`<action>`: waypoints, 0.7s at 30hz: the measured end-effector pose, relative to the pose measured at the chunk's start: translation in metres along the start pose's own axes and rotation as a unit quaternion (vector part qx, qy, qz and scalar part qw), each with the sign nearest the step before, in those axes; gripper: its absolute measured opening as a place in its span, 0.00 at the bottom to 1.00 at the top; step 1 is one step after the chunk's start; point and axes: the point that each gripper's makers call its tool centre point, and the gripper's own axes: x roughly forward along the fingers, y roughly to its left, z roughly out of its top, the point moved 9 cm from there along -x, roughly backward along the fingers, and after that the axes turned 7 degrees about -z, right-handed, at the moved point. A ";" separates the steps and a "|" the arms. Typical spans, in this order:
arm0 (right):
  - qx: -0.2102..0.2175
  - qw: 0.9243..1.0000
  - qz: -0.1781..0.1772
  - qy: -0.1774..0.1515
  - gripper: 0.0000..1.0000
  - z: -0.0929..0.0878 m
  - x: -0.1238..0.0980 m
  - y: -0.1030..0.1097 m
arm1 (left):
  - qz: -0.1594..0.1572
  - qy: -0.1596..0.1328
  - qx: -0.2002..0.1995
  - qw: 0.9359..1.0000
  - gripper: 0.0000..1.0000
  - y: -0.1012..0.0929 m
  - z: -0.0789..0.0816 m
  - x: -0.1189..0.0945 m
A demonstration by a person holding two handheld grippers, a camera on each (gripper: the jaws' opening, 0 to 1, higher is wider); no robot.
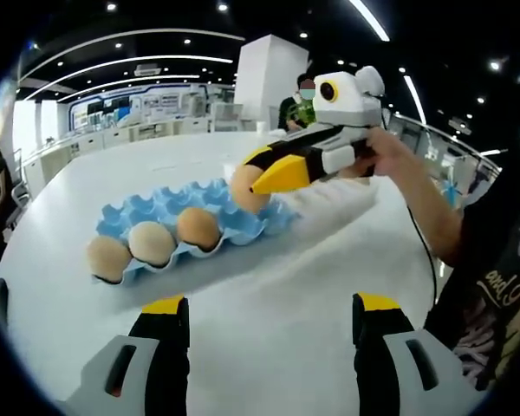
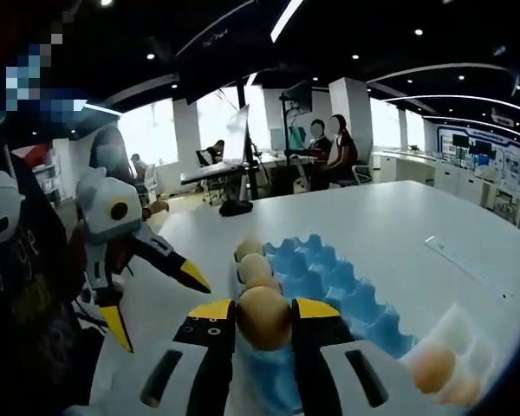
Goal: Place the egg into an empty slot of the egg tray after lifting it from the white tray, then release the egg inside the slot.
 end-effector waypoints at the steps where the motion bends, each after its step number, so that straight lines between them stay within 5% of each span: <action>1: -0.001 1.000 0.000 0.000 0.26 -0.001 0.001 0.007 | 0.001 0.000 0.000 1.000 0.78 0.001 0.000 -0.001; 21: 0.002 0.999 -0.003 0.034 0.26 -0.020 0.014 0.019 | 0.001 0.000 -0.002 1.000 0.78 0.005 0.001 -0.002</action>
